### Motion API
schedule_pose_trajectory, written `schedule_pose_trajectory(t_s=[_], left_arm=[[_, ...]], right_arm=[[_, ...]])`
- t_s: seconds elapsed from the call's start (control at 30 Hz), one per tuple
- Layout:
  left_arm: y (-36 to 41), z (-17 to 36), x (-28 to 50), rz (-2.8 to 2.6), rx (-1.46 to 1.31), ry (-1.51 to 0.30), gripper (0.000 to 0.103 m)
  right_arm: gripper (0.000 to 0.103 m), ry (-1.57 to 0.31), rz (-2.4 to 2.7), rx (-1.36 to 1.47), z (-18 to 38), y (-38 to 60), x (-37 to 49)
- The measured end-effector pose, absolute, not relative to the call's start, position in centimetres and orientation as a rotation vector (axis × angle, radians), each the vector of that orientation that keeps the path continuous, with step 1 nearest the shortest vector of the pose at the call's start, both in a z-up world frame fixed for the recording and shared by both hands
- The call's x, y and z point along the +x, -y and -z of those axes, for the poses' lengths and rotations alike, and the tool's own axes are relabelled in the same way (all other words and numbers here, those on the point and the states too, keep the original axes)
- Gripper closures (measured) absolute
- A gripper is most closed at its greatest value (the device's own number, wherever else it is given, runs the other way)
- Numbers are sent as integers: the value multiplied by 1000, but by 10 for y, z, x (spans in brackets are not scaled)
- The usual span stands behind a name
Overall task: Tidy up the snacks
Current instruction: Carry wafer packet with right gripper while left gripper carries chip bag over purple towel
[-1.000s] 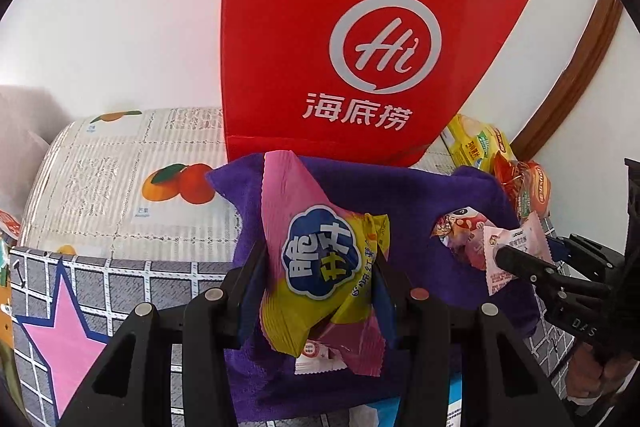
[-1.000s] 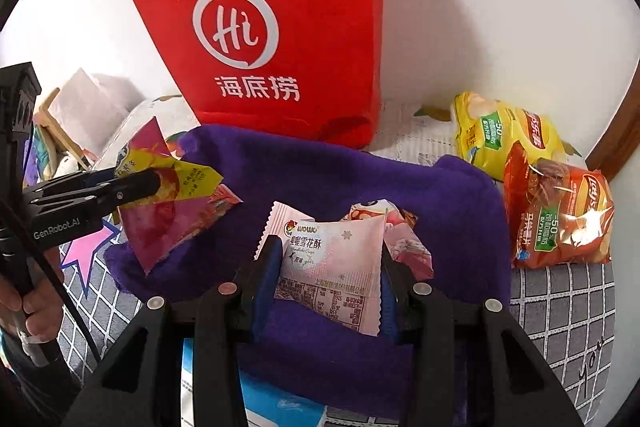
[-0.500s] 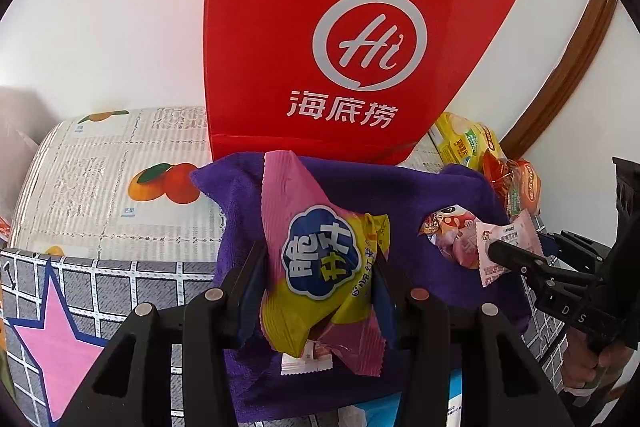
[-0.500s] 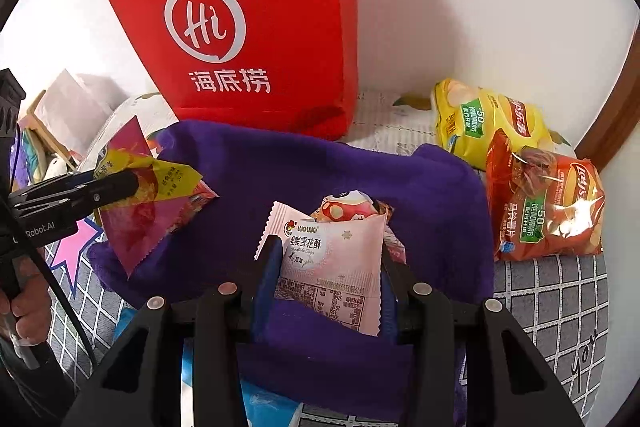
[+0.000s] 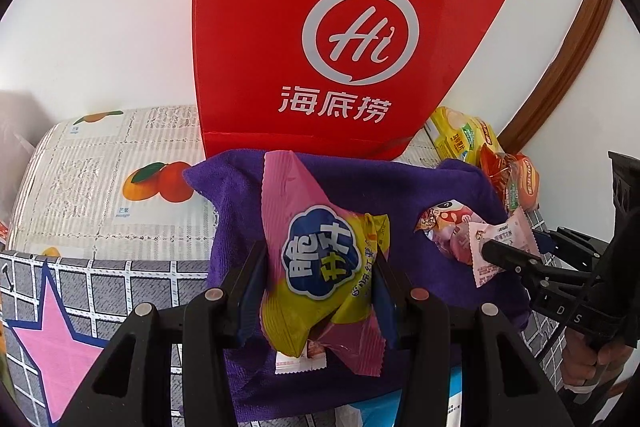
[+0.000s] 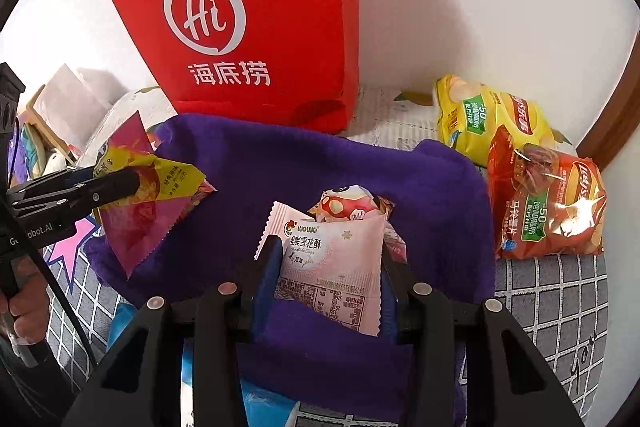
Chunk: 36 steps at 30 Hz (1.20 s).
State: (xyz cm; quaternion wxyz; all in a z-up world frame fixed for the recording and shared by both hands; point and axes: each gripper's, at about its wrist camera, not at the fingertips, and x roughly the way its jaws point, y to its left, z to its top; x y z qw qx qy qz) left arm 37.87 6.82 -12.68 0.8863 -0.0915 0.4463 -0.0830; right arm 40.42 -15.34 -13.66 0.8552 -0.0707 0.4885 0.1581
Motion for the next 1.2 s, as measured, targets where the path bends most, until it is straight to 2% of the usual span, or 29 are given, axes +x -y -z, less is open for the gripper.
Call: schedule_pose_trajectory(t_s=[0.6, 1.2], left_arm=[[-79, 128, 382, 178, -258, -937, 58], [-58, 141, 386, 215, -223, -1002, 57]], right_arm=[[59, -1061, -332, -148, 146, 155, 407], [58, -1114, -342, -224, 167, 137, 407]])
